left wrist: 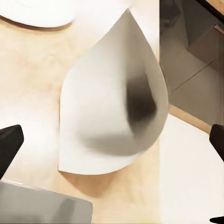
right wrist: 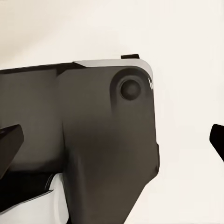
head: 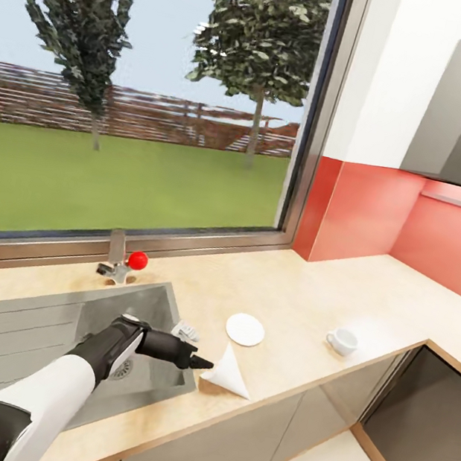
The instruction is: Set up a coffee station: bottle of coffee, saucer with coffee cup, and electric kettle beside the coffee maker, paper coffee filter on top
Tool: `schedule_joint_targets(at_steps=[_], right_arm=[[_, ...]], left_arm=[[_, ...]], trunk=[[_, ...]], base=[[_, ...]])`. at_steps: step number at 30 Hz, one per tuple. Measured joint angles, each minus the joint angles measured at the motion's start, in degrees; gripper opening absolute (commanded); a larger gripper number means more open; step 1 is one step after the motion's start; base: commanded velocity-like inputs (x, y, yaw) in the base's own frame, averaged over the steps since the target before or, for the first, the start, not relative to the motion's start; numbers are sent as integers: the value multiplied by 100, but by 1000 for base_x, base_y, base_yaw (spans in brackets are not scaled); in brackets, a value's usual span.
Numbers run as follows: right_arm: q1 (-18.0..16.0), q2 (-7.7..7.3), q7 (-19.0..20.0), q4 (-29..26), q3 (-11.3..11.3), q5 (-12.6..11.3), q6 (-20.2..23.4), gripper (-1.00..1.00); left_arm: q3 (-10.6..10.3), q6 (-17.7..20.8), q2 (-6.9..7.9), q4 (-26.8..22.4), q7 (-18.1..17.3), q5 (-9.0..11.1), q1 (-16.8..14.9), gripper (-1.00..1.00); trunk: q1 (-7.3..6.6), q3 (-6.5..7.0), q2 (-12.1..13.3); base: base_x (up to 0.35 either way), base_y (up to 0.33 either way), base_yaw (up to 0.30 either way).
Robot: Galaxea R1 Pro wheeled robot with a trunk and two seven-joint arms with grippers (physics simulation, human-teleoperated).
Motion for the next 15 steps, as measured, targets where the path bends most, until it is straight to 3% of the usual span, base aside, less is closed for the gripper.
schedule_joint_targets(at_steps=[5,15], right_arm=[[0,-1,0,0,0,0,0,100],[1,-2,0,0,0,0,0,100]], left_arm=[[0,-2,0,6,-9,-1,1,100],[7,-3,-16,39,2,-1,1,100]], trunk=[[0,0,0],[0,0,0]], base=[[0,0,-240],[0,0,-79]])
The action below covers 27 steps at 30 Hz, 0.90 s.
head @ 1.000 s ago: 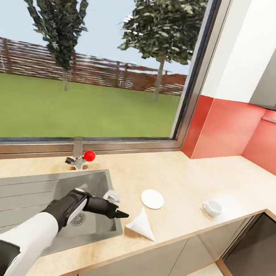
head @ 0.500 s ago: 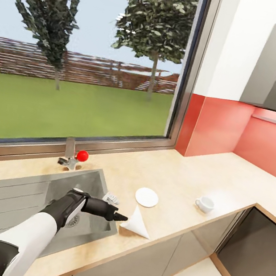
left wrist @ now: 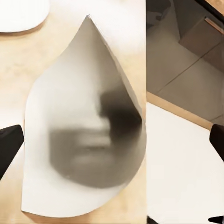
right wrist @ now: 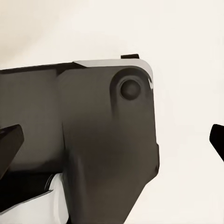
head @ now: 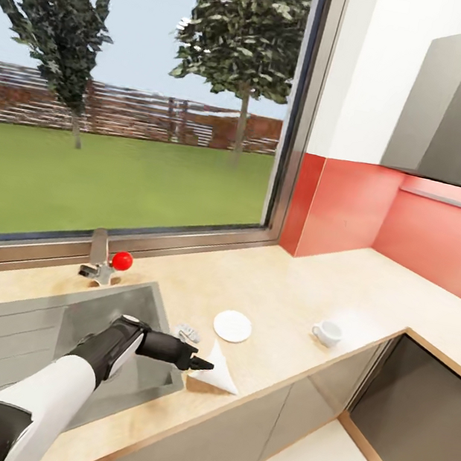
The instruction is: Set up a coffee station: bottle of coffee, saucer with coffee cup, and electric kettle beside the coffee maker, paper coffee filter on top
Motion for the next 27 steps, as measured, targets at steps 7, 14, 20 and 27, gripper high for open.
schedule_joint_targets(at_steps=[7,14,20,27], right_arm=[[2,1,0,0,9,6,-8,100],[-11,40,-9,-21,16,19,-1,100],[-11,138,-30,-33,0,12,-21,100],[-11,132,-32,-20,13,15,-24,100]], left_arm=[[9,-247,-30,191,5,-2,0,100],[7,-339,-48,350,25,28,33,100],[-88,-206,-27,306,-34,-115,33,100],[-142,-127,-11,223,-124,-189,-113,100]], trunk=[[0,0,0],[0,0,0],[0,1,0],[0,0,0]], base=[[0,0,-115],[0,0,-7],[0,0,0],[0,0,0]])
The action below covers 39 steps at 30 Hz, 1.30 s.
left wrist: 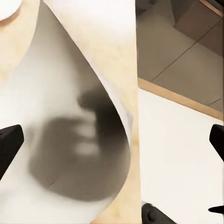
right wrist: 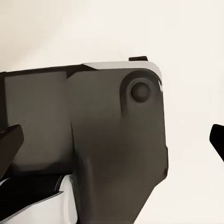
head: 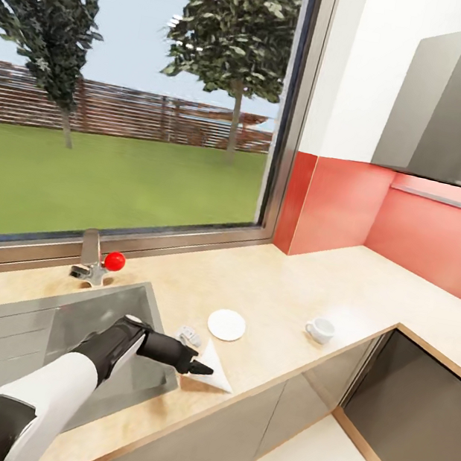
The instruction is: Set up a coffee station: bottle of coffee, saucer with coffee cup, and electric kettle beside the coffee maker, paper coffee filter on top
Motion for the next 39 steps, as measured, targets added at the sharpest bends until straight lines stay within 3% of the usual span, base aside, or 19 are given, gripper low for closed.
schedule_joint_targets(at_steps=[39], right_arm=[[0,0,0,0,-6,1,0,100]], left_arm=[[22,-25,-53,78,-100,2,100,100]], trunk=[[0,0,0]], base=[[30,-21,0]])
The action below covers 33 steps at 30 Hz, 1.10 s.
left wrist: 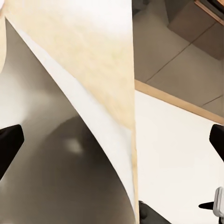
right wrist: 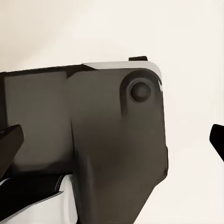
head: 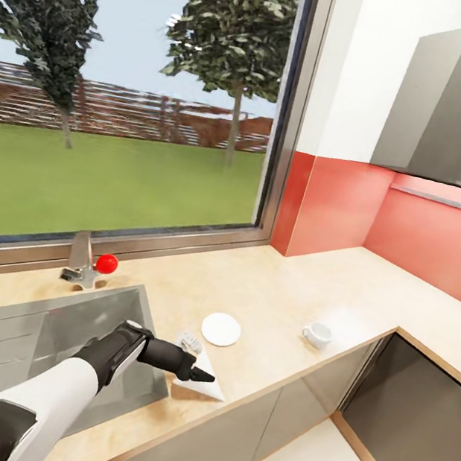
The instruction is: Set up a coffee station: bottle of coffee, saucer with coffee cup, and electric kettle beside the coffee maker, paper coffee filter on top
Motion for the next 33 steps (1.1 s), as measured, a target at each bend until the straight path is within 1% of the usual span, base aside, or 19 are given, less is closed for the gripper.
schedule_joint_targets(at_steps=[8,14,20,27,33], right_arm=[[0,0,0,7,0,0,0,100],[0,-5,0,9,0,0,0,100],[0,-9,0,9,0,0,0,100],[0,-9,0,9,0,0,0,100],[0,-9,0,12,0,0,0,100]], left_arm=[[1,-23,7,15,4,-1,9,100],[0,-46,9,18,22,-9,142,100],[-4,-54,1,12,22,-10,250,100],[-7,-54,8,17,-4,-10,268,100],[2,-57,6,8,-8,19,395,100]], trunk=[[0,0,0],[0,0,0],[0,0,0],[0,0,0],[-1,0,-2]], base=[[6,-3,0],[107,-50,0],[7,-3,0],[0,0,0],[40,-22,0]])
